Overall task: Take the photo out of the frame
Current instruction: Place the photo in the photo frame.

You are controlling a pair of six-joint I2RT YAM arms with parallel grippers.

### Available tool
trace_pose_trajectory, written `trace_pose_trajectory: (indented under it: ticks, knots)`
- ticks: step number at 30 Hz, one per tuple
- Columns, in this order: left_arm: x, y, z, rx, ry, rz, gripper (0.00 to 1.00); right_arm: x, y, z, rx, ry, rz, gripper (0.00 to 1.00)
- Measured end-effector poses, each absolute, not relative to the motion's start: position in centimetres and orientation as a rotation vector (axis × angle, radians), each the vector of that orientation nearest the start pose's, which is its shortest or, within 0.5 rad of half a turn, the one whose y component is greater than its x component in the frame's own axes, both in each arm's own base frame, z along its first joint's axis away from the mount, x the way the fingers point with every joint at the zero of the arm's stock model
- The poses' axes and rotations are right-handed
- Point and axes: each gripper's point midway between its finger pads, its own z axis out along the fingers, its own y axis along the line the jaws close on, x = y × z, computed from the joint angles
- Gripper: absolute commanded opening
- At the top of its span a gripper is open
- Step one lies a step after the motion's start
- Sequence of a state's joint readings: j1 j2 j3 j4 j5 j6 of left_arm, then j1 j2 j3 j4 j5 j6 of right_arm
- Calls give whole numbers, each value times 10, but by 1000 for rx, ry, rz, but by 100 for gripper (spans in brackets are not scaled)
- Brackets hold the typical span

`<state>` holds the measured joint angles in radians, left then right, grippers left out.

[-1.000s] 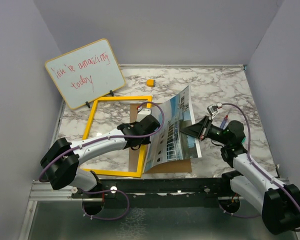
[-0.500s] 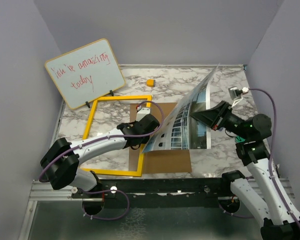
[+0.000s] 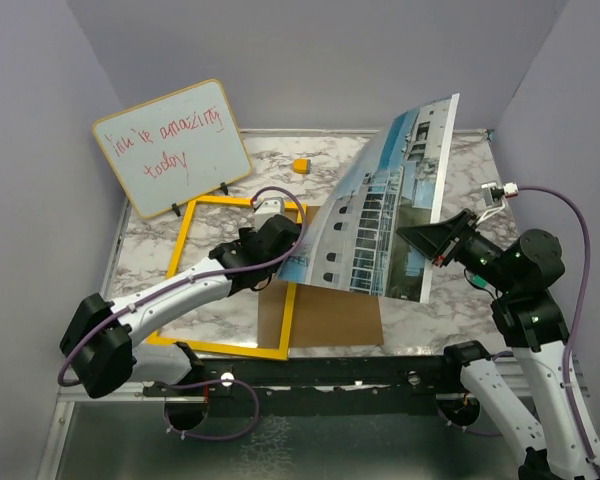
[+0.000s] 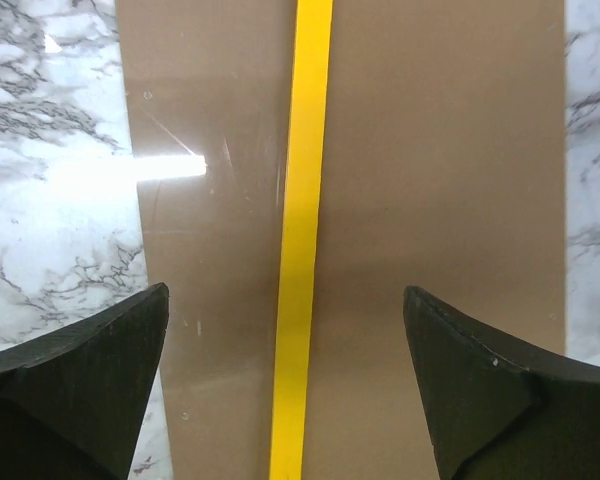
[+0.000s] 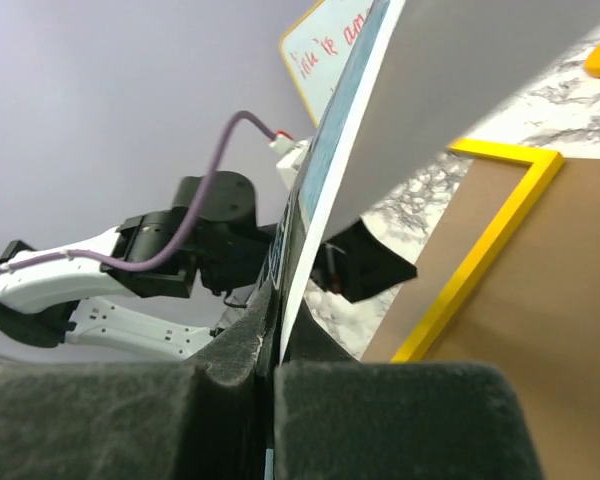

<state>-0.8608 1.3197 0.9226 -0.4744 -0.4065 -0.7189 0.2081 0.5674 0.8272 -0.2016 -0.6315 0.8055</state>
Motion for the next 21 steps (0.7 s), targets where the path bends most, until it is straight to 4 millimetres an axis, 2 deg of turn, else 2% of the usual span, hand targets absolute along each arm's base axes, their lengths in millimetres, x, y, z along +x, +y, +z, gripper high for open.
trace_pose_trajectory:
  ticks: [4, 9, 14, 17, 21]
  knots:
    - [258, -214, 138, -93, 2308, -346, 99, 186, 167, 364, -67, 1692, 1223, 0]
    - [253, -186, 135, -200, 2287, -421, 99, 195, 170, 361, -76, 1754, 1212, 0]
    - [244, -154, 131, -319, 2251, -522, 99, 212, 178, 336, -53, 1869, 1240, 0]
    - [243, -151, 138, -352, 2215, -647, 99, 219, 184, 320, -46, 1943, 1274, 0]
    - [246, -159, 142, -383, 2160, -884, 99, 231, 191, 297, -22, 2046, 1313, 1]
